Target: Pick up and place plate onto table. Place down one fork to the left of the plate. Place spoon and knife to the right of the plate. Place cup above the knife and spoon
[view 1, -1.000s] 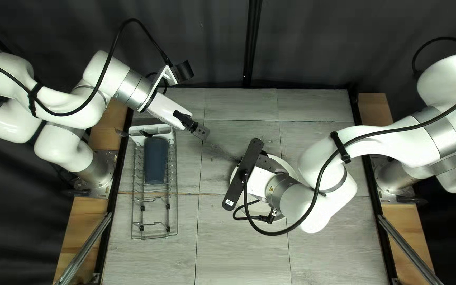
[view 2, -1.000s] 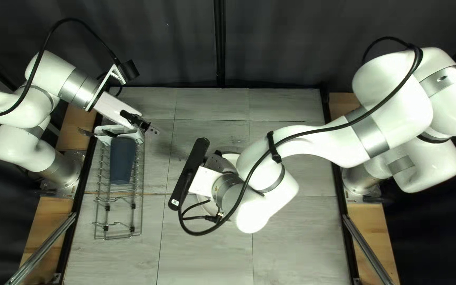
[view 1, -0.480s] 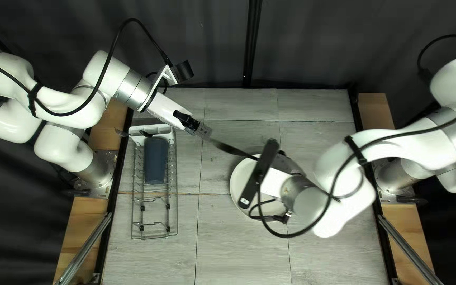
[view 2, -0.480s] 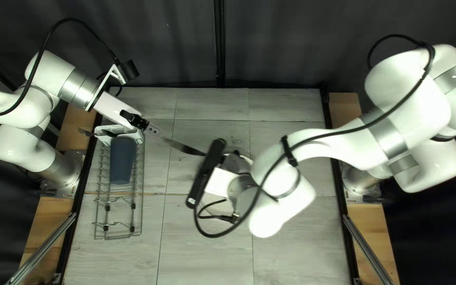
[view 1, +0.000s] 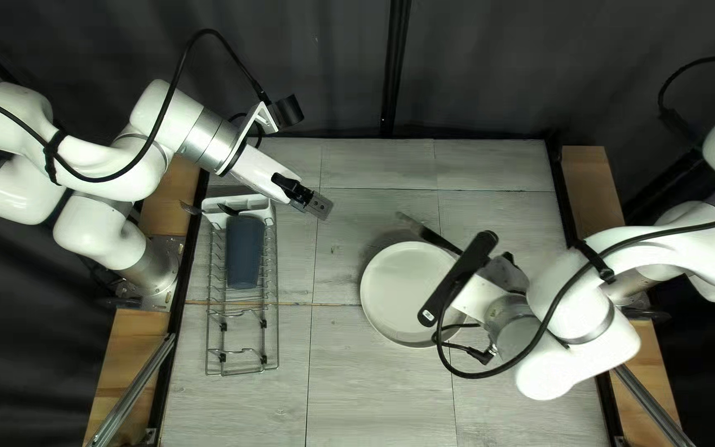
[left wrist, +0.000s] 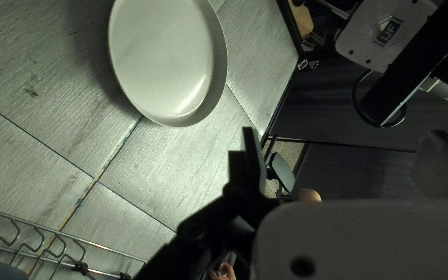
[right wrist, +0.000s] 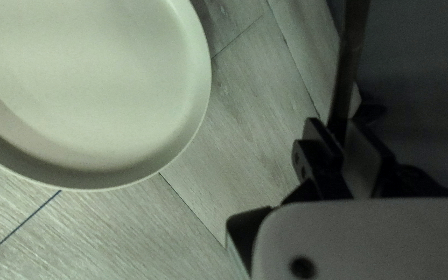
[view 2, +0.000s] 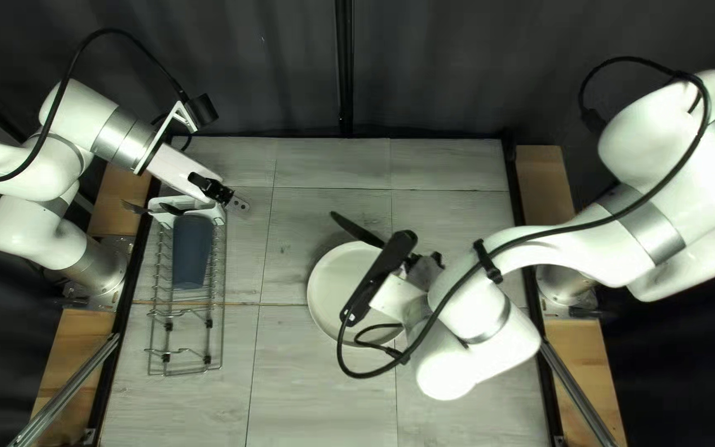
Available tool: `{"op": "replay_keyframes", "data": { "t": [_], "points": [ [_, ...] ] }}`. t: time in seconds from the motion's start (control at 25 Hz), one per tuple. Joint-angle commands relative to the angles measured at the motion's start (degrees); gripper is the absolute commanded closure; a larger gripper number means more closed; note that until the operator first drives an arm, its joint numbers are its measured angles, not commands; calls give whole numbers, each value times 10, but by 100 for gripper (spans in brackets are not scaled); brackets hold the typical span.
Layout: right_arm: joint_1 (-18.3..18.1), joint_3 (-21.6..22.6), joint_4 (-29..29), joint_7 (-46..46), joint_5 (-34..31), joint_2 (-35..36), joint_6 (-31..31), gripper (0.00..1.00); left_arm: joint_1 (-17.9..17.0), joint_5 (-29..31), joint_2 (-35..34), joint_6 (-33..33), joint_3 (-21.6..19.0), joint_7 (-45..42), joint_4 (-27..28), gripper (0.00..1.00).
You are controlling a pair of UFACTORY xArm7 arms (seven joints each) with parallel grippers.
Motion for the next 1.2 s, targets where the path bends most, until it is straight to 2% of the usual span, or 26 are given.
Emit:
{"op": "replay_keyframes", "data": {
  "t": [0.04, 0.12, 0.28, 0.44, 0.76, 0.84, 0.92, 1.2],
  "points": [
    [0, 0, 0, 0, 0, 0, 0, 100, 0, 0, 0, 0, 0, 0, 0, 0],
    [-4, -4, -10, 9, -3, -14, -19, 100, 0, 0, 0, 0, 0, 0, 0, 0],
    [-29, -32, -30, 83, 66, -53, -59, 100, 0, 0, 0, 0, 0, 0, 0, 0],
    [-39, -41, -34, 173, 127, -72, -49, 100, 0, 0, 0, 0, 0, 0, 0, 0],
    [-40, -40, -33, 178, 131, -71, -47, 100, 0, 0, 0, 0, 0, 0, 0, 0],
    [-37, -35, -50, 188, 109, -73, -61, 100, 0, 0, 0, 0, 0, 0, 0, 0],
    [-40, -38, -59, 213, 119, -79, -76, 100, 0, 0, 0, 0, 0, 0, 0, 0],
    [-59, -63, -83, 309, 229, -94, -116, 100, 0, 0, 0, 0, 0, 0, 0, 0]
  ]
}}
